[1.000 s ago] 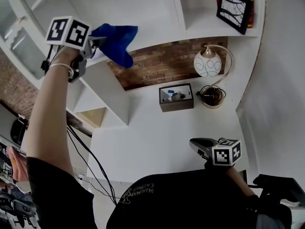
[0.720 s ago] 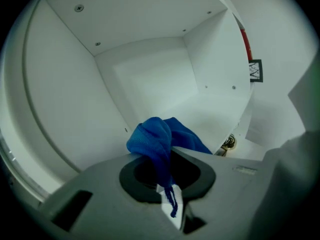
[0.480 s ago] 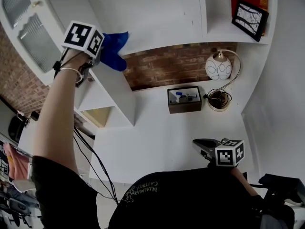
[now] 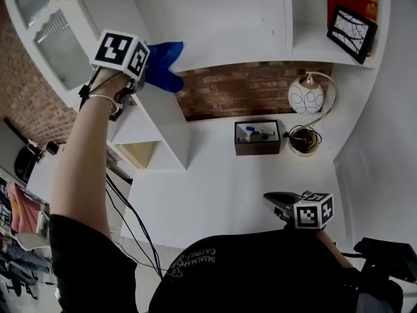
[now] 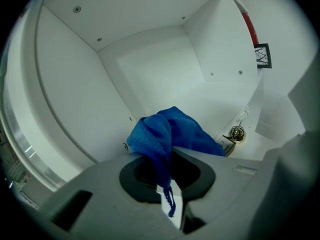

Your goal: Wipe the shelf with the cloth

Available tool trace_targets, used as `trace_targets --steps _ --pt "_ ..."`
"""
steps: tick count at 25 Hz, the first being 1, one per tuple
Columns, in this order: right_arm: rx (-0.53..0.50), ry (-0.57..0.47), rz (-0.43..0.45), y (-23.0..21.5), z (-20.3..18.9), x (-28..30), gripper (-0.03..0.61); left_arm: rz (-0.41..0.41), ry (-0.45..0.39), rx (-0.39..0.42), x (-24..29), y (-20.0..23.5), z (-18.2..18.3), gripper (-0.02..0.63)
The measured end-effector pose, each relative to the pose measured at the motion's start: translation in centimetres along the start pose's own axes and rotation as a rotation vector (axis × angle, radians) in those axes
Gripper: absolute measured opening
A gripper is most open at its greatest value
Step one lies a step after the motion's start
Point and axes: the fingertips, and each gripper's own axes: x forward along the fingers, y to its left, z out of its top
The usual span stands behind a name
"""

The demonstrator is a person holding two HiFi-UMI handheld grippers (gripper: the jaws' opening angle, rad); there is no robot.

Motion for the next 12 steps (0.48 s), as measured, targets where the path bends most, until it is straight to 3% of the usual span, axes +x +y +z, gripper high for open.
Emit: trace_targets --steps 12 --pt "0.010 0.031 0.027 -1.00 -0.24 0.27 0.008 0.094 0.020 0.068 -0.15 -0.54 0.49 0.021"
